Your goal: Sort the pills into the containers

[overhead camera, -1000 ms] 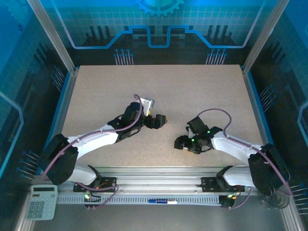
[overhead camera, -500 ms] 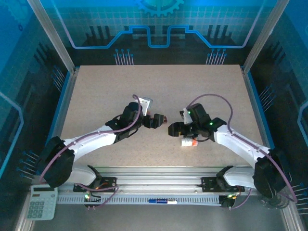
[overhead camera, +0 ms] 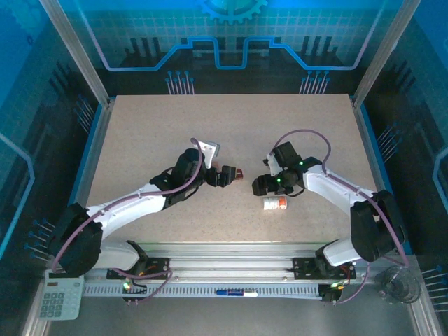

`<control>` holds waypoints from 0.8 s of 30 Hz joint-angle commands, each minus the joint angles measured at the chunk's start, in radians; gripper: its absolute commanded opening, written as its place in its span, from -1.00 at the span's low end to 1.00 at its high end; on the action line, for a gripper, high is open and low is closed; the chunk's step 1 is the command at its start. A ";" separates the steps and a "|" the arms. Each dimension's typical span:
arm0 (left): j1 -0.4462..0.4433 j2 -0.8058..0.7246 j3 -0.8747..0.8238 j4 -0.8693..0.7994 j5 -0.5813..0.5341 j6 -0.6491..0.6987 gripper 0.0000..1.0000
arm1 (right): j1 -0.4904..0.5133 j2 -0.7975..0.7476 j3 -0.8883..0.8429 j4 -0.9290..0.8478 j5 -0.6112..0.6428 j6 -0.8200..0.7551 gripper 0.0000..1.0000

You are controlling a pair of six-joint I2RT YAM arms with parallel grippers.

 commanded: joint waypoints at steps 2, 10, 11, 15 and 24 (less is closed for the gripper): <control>0.003 -0.028 0.026 -0.011 -0.015 0.021 0.98 | 0.002 -0.040 -0.013 -0.037 0.027 -0.114 0.60; 0.003 -0.035 0.021 -0.014 -0.010 0.027 0.98 | 0.094 -0.151 -0.025 -0.062 0.192 -0.210 0.84; 0.003 -0.038 0.018 -0.014 -0.013 0.029 0.98 | 0.117 -0.158 -0.024 -0.069 0.230 -0.221 0.86; 0.009 -0.053 0.014 -0.018 -0.012 0.042 0.98 | 0.209 -0.154 -0.031 -0.081 0.339 -0.259 0.90; 0.043 -0.091 0.006 -0.032 0.015 0.057 0.98 | 0.334 -0.060 0.018 -0.132 0.521 -0.322 0.91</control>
